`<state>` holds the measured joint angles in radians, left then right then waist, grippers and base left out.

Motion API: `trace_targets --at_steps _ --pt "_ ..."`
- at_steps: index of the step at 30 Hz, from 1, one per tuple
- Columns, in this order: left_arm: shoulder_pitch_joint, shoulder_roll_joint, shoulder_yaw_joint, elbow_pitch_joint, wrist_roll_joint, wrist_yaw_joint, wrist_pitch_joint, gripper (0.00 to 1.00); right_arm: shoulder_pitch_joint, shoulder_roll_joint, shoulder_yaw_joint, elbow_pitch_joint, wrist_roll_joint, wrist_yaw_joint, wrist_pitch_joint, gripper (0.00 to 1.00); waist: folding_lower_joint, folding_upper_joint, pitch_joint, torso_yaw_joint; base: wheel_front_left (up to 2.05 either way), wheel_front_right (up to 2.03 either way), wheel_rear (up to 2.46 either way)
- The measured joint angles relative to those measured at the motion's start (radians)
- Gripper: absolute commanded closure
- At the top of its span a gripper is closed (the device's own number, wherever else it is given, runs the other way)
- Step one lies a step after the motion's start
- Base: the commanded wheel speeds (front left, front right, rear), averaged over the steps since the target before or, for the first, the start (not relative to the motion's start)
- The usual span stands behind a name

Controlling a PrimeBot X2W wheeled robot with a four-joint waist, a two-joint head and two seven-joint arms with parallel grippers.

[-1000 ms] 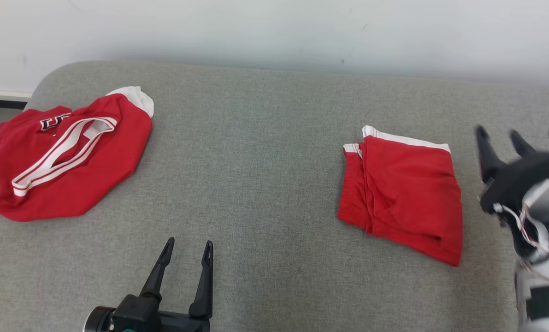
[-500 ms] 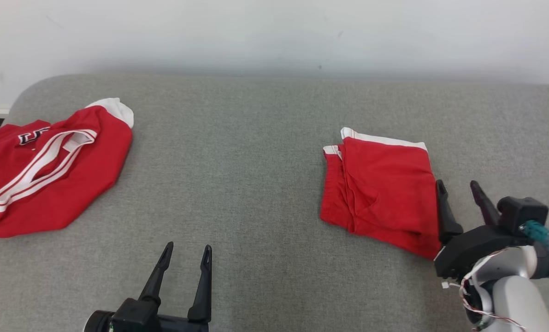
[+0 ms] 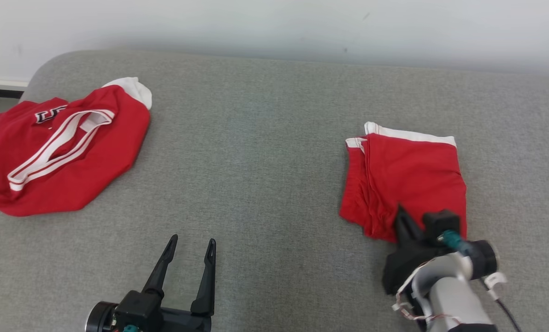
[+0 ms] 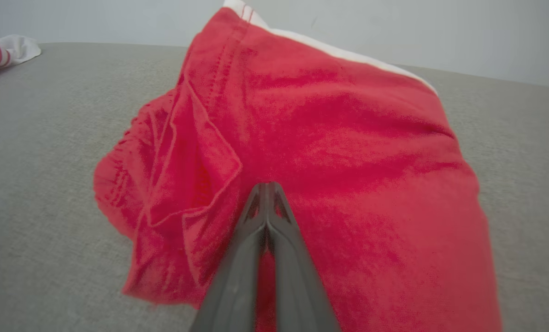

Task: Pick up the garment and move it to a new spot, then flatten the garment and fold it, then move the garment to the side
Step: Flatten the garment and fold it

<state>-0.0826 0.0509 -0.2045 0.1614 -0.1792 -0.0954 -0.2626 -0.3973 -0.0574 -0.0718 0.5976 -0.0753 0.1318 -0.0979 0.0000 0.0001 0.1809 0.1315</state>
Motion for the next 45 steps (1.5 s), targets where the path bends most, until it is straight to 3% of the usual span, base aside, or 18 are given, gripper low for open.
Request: trace_targets --at_steps 11,16,17,20,33,39,45 --pt "0.005 0.000 0.003 0.000 -0.006 0.005 0.000 0.00 0.000 0.005 0.295 0.074 0.160 0.000 -0.057 1.00 0.0000 0.0000 -0.012 -0.001 0.00 0.00 0.00" --pt "0.010 0.000 0.005 0.000 -0.006 0.007 0.000 0.00 -0.001 0.006 0.335 0.026 0.235 0.000 -0.080 1.00 0.0000 0.0000 -0.025 -0.014 0.00 0.00 0.00" --pt "0.014 0.000 0.006 -0.001 -0.005 0.007 0.000 0.00 0.003 0.006 0.332 0.007 0.247 0.000 -0.089 0.89 0.0000 0.0000 -0.030 -0.016 0.00 0.00 0.00" --pt "0.026 0.000 0.018 -0.009 -0.004 0.012 0.000 0.00 0.044 0.006 0.297 -0.066 0.260 0.000 -0.113 0.00 0.0000 -0.0001 -0.048 -0.023 0.00 0.00 0.00" --pt "0.093 0.000 0.122 -0.095 -0.002 0.033 0.000 0.00 0.289 0.005 0.002 -0.382 0.233 0.000 -0.115 0.00 -0.0001 -0.0001 -0.125 -0.096 0.00 0.00 0.00" --pt "0.114 0.000 0.156 -0.105 -0.007 0.044 0.000 0.00 0.330 0.005 -0.098 -0.409 0.193 0.000 -0.112 0.00 -0.0001 -0.0001 -0.154 -0.123 0.00 0.00 0.00" --pt "0.142 0.000 0.165 -0.058 -0.002 0.051 0.000 0.00 0.361 0.006 -0.121 -0.393 0.186 0.000 -0.094 0.00 -0.0002 0.0000 -0.180 -0.136 0.00 0.00 0.00"
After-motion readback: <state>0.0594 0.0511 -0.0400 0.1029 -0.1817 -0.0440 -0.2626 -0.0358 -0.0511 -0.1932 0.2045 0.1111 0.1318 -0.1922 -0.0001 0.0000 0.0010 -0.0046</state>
